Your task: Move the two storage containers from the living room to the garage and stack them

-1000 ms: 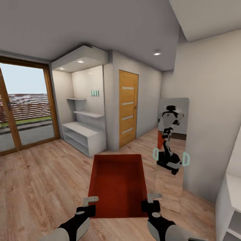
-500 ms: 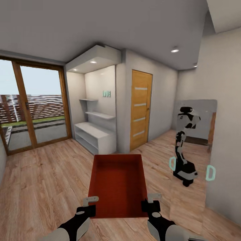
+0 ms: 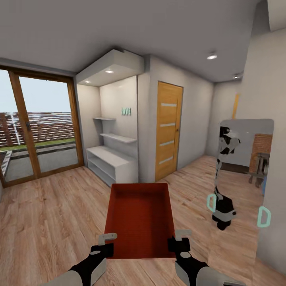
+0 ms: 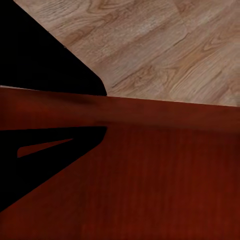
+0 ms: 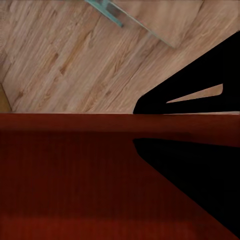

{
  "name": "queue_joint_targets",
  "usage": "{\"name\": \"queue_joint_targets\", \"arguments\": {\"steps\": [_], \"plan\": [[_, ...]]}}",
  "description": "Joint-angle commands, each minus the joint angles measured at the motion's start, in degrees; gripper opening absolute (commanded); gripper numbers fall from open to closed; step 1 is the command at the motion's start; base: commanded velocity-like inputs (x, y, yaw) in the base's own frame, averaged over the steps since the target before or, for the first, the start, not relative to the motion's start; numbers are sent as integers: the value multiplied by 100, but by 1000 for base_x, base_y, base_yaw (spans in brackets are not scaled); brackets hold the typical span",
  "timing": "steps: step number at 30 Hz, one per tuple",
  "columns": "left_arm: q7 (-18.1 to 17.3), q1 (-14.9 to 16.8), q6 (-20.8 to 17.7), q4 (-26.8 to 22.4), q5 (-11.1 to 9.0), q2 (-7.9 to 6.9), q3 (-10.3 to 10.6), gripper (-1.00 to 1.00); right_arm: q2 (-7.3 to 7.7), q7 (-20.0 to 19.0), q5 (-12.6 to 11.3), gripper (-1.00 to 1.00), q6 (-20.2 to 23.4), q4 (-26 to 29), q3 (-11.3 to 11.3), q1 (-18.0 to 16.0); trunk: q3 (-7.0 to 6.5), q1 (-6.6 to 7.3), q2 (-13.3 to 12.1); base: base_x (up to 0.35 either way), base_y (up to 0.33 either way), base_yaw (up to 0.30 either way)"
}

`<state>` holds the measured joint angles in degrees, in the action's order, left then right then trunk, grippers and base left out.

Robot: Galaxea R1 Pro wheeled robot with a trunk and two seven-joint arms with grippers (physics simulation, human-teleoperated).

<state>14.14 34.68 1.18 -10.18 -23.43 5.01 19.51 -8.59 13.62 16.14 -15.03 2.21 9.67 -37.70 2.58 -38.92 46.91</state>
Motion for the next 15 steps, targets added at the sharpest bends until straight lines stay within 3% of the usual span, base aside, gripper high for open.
{"name": "queue_joint_targets", "arguments": {"steps": [1,10,15], "plan": [[56,4,2,-9,-41,-15,16,-100,-2,27,91,-100,-13,-1,263,-9,10,-4,7,323,0,0],[56,4,-2,-6,-42,-15,17,-100,-3,33,91,-100,-15,-1,263,-9,10,-4,7,323,2,0],[59,4,-3,-2,-40,-9,16,-100,-10,36,98,-100,-17,-1,260,-9,10,-4,7,323,95,-48]]}}
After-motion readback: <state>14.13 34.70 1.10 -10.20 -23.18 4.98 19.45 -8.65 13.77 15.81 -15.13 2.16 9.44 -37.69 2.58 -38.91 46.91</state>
